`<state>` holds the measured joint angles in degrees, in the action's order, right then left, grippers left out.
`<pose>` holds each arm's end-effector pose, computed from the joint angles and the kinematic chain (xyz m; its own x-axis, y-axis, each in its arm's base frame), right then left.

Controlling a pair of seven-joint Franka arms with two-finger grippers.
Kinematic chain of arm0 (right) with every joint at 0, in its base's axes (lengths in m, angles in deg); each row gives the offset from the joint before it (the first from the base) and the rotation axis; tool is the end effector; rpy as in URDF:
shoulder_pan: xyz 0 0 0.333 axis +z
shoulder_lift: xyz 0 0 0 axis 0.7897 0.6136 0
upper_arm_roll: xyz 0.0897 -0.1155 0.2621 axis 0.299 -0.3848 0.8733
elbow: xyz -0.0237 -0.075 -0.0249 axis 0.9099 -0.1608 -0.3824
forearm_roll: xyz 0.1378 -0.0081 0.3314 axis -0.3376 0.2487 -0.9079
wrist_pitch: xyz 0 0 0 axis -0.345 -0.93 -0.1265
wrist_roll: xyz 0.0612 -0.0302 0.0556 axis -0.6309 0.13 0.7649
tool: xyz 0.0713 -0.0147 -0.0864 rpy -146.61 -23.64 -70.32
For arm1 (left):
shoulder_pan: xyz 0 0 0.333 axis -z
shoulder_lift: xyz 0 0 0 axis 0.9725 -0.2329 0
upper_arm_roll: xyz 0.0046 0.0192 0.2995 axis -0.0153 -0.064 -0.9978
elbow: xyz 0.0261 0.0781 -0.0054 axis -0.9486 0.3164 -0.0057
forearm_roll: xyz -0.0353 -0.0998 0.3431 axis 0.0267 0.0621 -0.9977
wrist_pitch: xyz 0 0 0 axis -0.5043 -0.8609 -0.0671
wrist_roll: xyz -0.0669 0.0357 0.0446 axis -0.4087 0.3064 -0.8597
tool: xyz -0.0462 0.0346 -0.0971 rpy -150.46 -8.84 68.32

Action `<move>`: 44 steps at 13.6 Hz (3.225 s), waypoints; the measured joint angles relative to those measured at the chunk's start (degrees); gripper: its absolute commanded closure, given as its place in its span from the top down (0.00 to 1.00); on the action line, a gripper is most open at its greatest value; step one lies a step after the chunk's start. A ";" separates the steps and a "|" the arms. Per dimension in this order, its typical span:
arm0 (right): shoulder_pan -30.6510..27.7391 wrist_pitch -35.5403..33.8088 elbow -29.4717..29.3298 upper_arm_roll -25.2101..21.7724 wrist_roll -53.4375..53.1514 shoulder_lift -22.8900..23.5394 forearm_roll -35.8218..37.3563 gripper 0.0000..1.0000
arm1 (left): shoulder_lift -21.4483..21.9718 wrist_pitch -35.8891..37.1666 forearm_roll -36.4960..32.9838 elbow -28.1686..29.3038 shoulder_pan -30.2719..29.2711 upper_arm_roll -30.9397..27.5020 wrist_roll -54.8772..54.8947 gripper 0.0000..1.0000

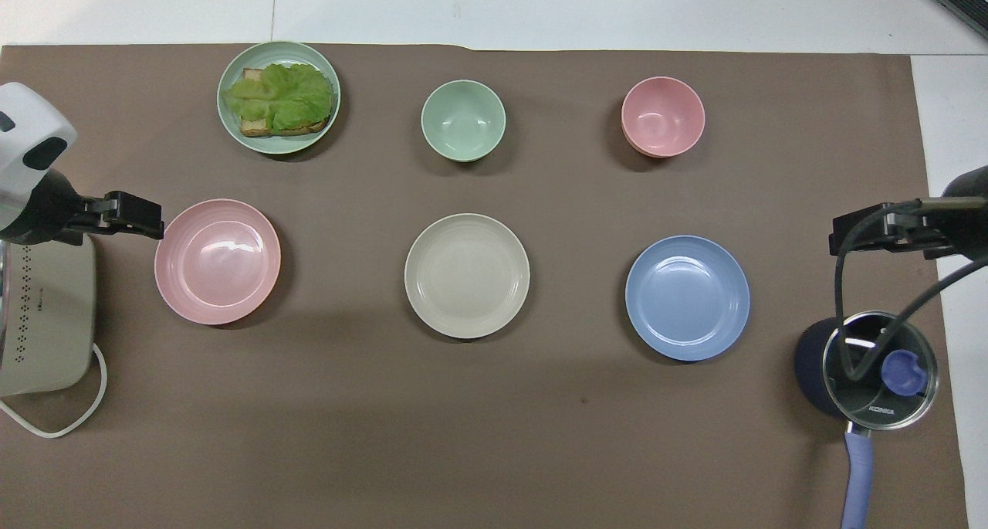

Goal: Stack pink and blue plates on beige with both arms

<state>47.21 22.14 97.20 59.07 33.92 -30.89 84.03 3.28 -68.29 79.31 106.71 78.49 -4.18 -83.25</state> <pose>0.5026 0.0210 0.6198 0.9973 -0.0678 -0.0275 -0.0673 -0.9976 0.0190 0.5281 -0.0276 0.5408 0.9997 0.0109 -0.0234 0.0114 -0.9997 0.0197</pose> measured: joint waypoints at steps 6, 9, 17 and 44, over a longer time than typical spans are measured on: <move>0.00 0.00 0.00 -0.03 0.00 0.00 0.00 1.00 | 2.76 0.21 0.00 -0.58 0.00 -0.02 0.57 1.00; -0.02 0.00 0.00 -0.07 0.00 0.00 0.00 1.00 | 2.83 0.22 0.00 -0.44 -0.02 -0.17 1.30 1.00; -0.08 0.01 0.00 -0.22 0.00 0.00 0.00 1.00 | 2.26 -7.87 -0.08 7.72 -1.45 -0.68 1.47 1.00; -0.23 0.01 0.00 -0.37 -0.02 0.00 0.00 1.00 | -9.87 -20.41 0.29 18.80 -7.59 0.15 -4.67 0.00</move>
<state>46.98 22.15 97.20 58.71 33.90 -30.89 84.03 -6.59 -88.70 79.61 125.51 70.90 -4.02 -87.92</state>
